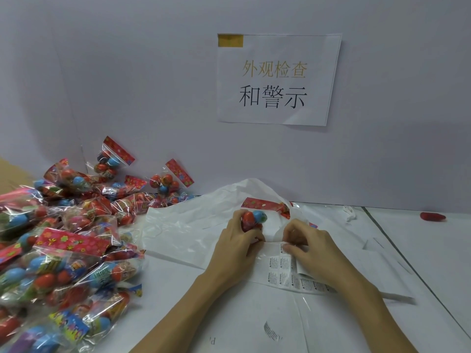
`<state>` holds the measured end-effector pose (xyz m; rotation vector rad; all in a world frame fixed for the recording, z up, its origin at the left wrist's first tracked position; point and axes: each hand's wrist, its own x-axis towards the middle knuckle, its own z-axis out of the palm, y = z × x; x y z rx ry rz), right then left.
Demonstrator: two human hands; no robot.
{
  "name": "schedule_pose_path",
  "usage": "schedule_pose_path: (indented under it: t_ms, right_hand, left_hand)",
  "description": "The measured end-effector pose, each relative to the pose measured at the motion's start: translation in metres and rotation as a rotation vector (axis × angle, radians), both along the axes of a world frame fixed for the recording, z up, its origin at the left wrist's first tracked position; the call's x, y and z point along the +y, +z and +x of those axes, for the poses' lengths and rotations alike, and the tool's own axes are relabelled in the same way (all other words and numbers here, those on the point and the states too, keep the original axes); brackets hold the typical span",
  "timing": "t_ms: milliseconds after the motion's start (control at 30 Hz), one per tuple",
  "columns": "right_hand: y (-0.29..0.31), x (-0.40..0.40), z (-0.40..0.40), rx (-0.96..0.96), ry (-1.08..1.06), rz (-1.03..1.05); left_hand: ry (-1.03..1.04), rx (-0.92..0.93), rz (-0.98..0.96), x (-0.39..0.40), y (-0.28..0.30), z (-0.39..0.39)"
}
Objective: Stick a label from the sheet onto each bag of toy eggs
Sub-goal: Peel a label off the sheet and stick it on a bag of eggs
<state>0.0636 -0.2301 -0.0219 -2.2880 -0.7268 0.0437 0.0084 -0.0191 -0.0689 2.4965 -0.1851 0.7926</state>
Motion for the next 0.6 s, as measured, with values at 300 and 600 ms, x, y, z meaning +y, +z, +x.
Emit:
schedule_pose_path:
  t_ms: [300, 600]
  right_hand:
    - [-0.0012, -0.0005, 0.0007, -0.007, 0.038, -0.025]
    - [0.0005, -0.0021, 0.0011, -0.020, 0.019, 0.006]
  left_hand:
    - [-0.008, 0.010, -0.032, 0.0001, 0.0018, -0.0010]
    - [0.010, 0.036, -0.024, 0.0018, -0.0017, 0.0014]
